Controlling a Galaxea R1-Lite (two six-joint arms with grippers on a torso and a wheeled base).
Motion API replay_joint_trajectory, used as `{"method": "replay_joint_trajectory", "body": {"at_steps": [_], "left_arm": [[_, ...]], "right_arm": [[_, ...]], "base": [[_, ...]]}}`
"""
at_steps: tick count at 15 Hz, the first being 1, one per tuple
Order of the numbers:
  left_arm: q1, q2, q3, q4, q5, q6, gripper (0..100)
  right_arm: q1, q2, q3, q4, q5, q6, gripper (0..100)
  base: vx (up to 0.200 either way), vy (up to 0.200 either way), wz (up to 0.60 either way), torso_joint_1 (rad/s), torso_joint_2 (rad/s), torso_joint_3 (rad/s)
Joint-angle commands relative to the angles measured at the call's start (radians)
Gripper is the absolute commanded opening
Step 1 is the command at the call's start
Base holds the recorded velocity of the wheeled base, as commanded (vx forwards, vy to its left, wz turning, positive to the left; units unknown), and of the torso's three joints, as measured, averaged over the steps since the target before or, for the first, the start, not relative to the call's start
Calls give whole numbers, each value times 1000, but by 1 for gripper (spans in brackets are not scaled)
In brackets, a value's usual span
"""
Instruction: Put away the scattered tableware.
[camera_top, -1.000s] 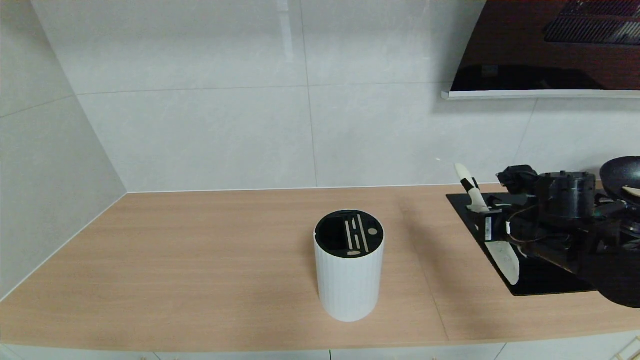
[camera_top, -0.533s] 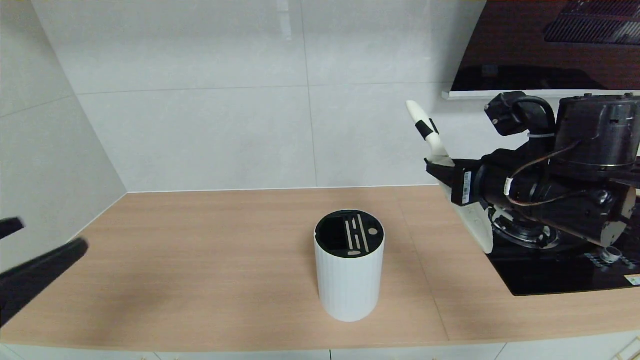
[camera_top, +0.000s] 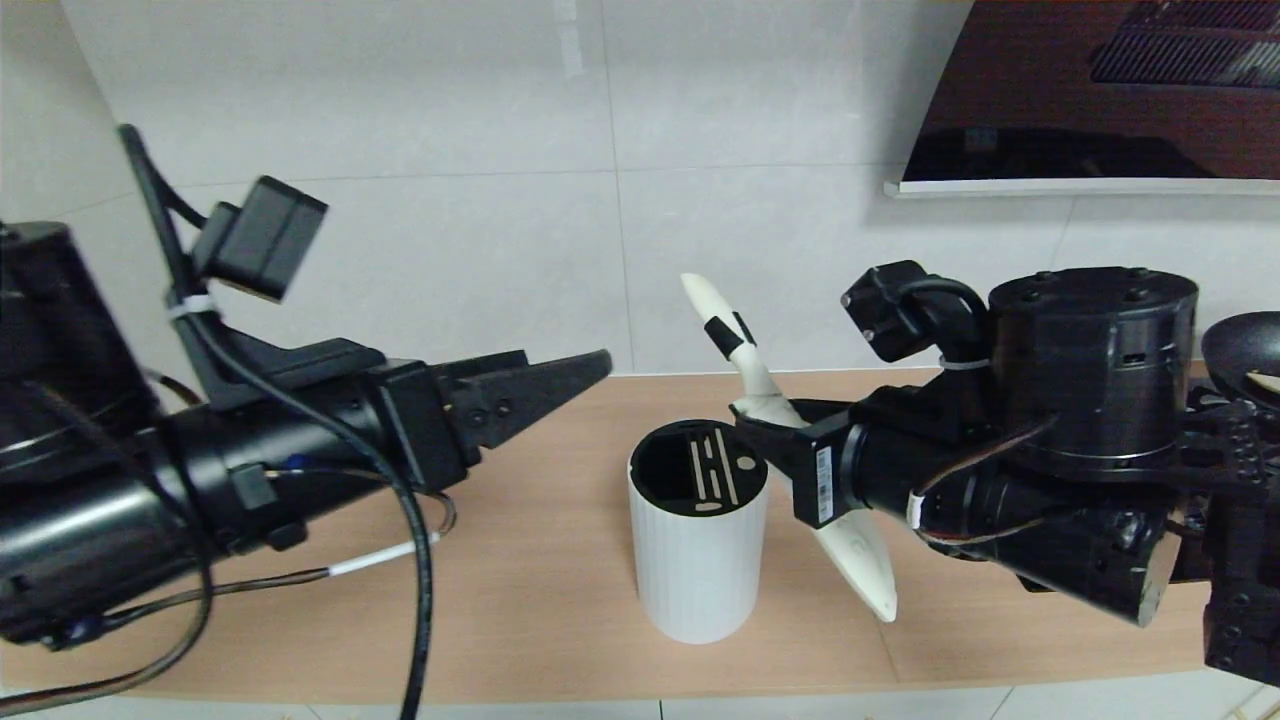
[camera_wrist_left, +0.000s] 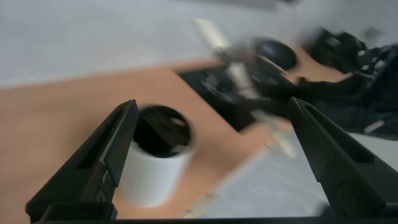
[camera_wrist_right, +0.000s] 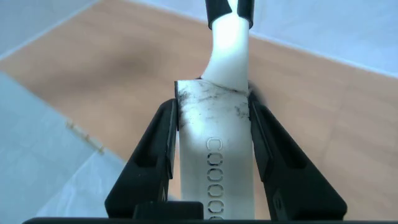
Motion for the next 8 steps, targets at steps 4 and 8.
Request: {"method": "replay_joint_trajectory", "body": {"at_steps": [4, 8], "left_arm": [[-56, 221, -2, -180, -59, -153, 100], [-73, 285, -5, -236, -48, -174, 100]], "right_arm": [[85, 37, -18, -1, -4, 71, 0], [111, 34, -14, -1, -6, 72, 0]], "base": [[0, 0, 0, 0, 0, 0], [0, 0, 0, 0, 0, 0]]}}
